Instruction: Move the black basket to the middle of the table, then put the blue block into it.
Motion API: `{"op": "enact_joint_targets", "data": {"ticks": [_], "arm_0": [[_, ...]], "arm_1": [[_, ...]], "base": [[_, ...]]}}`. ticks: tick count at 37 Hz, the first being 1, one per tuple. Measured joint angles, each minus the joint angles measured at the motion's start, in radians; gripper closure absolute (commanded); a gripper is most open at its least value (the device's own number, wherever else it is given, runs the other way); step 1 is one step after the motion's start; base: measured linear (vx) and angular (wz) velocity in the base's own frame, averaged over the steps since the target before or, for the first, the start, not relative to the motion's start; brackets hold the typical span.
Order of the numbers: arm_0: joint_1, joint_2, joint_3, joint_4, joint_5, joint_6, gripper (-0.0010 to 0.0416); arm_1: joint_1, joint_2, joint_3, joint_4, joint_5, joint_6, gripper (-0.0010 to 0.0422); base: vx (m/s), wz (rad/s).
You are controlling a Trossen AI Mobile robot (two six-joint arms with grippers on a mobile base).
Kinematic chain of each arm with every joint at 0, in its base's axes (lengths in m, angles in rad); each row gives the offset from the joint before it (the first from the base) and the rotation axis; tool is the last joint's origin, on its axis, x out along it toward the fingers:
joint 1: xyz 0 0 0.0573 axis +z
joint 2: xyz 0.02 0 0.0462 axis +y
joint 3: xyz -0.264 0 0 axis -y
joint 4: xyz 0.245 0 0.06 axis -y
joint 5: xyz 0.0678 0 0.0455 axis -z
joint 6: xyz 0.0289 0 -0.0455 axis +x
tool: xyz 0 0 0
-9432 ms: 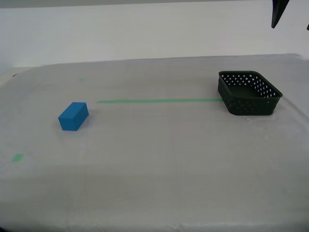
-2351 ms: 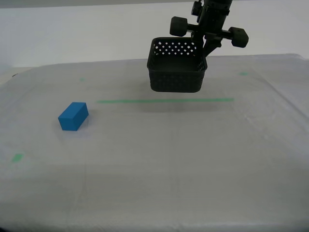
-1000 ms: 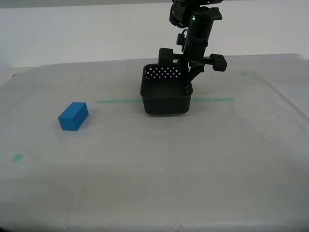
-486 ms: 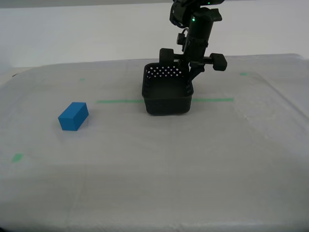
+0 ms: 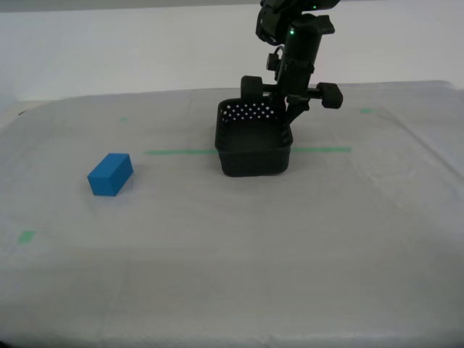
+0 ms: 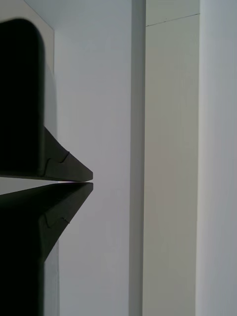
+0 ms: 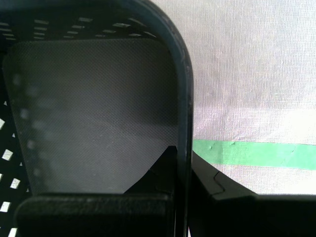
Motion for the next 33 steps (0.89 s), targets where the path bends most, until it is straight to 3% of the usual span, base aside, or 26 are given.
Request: {"op": "enact_joint_targets", "data": {"ticks": [13, 17, 26, 33], "arm_0": [[0.002, 0.0, 0.0, -0.019, 0.0, 0.0, 0.0401], [0.001, 0.0, 0.0, -0.022, 0.0, 0.0, 0.0377], [0.002, 0.0, 0.0, -0.023, -0.001, -0.009, 0.0262], [0.002, 0.0, 0.0, -0.023, -0.001, -0.019, 0.0135]], "arm_1": [[0.0, 0.0, 0.0, 0.0, 0.0, 0.0, 0.0412], [0.0, 0.0, 0.0, 0.0, 0.0, 0.0, 0.0412], [0.0, 0.0, 0.0, 0.0, 0.0, 0.0, 0.0412], [0.0, 0.0, 0.0, 0.0, 0.0, 0.0, 0.0412]], "base": [[0.0, 0.0], [0.0, 0.0], [0.0, 0.0], [0.0, 0.0]]}}
